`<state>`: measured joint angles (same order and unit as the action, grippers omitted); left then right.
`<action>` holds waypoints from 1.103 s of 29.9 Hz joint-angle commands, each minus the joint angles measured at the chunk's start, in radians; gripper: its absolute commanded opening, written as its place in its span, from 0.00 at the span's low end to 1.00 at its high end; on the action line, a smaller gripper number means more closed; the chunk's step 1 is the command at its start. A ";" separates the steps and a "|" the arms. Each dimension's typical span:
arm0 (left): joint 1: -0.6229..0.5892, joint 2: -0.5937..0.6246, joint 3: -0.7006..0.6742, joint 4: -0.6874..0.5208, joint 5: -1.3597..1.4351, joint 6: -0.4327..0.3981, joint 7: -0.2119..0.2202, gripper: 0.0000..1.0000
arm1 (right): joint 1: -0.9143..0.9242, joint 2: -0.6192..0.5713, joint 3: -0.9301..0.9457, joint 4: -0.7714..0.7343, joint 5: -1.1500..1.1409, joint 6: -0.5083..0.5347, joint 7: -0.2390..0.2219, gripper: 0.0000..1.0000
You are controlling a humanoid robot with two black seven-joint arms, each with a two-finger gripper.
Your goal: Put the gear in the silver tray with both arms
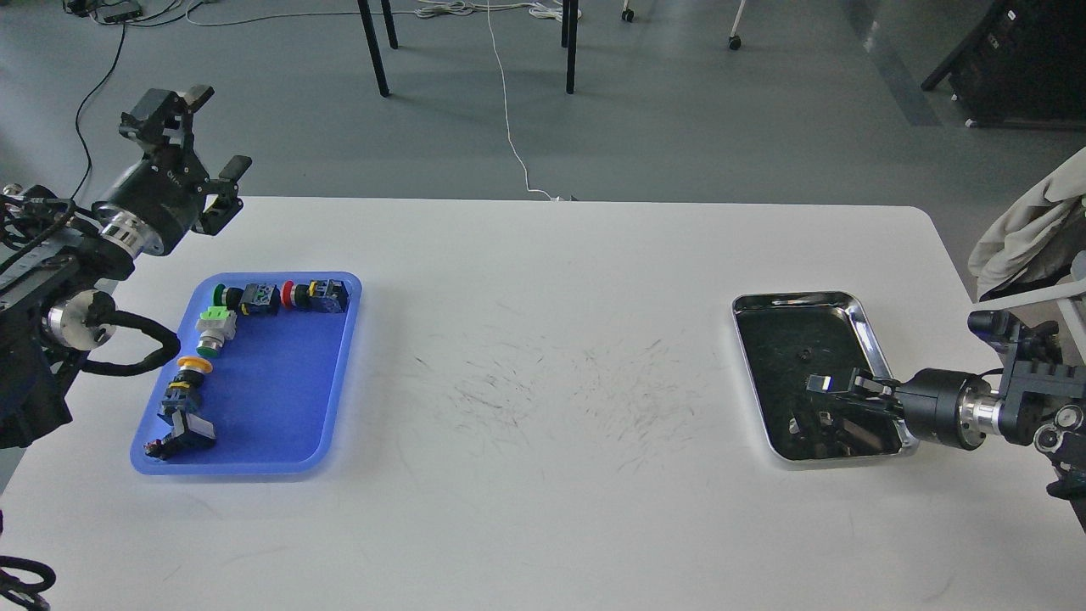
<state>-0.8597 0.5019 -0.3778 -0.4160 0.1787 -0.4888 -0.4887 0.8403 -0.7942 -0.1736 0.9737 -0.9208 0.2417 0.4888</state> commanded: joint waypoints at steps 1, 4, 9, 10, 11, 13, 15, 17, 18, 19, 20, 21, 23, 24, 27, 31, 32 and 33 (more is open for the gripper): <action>-0.001 0.000 0.000 0.000 0.001 0.000 0.000 0.98 | -0.003 0.000 -0.007 0.000 0.000 0.007 0.000 0.08; -0.001 0.000 0.001 0.000 0.002 0.000 0.000 0.98 | 0.000 -0.010 -0.004 -0.003 0.000 0.047 0.000 0.25; -0.001 -0.002 0.002 0.000 0.002 0.000 0.000 0.98 | 0.005 -0.023 0.011 -0.009 0.007 0.059 0.000 0.71; -0.001 -0.002 0.002 0.000 0.002 0.000 0.000 0.98 | 0.005 -0.023 0.019 -0.012 0.007 0.059 0.000 0.77; -0.001 -0.002 0.002 0.000 0.002 0.000 0.000 0.98 | 0.005 -0.023 0.028 -0.015 0.007 0.061 0.000 0.81; -0.001 -0.003 0.002 0.000 0.002 0.000 0.000 0.98 | 0.006 -0.023 0.036 -0.021 0.007 0.064 0.000 0.85; -0.001 -0.005 0.002 0.000 0.002 0.000 0.000 0.98 | 0.014 -0.023 0.046 -0.027 0.013 0.070 0.000 0.85; -0.001 -0.005 0.002 0.000 0.002 0.000 0.000 0.98 | 0.028 -0.025 0.071 -0.027 0.043 0.074 0.000 0.85; 0.001 -0.005 0.002 0.000 0.002 0.000 0.000 0.99 | 0.031 -0.025 0.085 -0.027 0.068 0.074 0.000 0.85; 0.001 -0.003 0.002 0.000 0.002 0.000 0.000 0.98 | 0.036 -0.025 0.097 -0.029 0.092 0.076 0.000 0.86; 0.001 -0.003 0.002 0.000 0.004 0.000 0.000 0.98 | 0.039 -0.025 0.103 -0.030 0.111 0.076 0.000 0.87; 0.001 -0.002 0.002 0.000 0.004 0.000 0.000 0.98 | 0.043 -0.025 0.106 -0.032 0.121 0.076 0.000 0.87; 0.002 -0.002 0.002 0.000 0.004 0.000 0.000 0.98 | 0.059 -0.025 0.120 -0.030 0.129 0.073 0.000 0.87; 0.004 -0.002 0.002 0.000 0.004 0.000 0.000 0.98 | 0.063 -0.027 0.138 -0.030 0.131 0.070 0.000 0.87; 0.005 -0.002 0.002 0.000 0.002 0.000 0.000 0.98 | 0.060 -0.033 0.201 -0.026 0.132 0.061 0.000 0.87; 0.005 -0.002 0.000 0.000 0.002 0.000 0.000 0.98 | 0.057 -0.034 0.264 -0.027 0.212 0.054 0.000 0.87; 0.005 -0.002 0.000 0.000 0.002 0.000 0.000 0.98 | 0.057 -0.033 0.279 -0.029 0.247 0.054 0.000 0.87; 0.005 -0.002 0.000 0.000 0.002 0.000 0.000 0.98 | 0.057 -0.033 0.292 -0.029 0.279 0.054 0.000 0.87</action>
<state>-0.8546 0.5005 -0.3770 -0.4157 0.1816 -0.4886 -0.4887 0.8991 -0.8276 0.0802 0.9472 -0.7216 0.2973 0.4887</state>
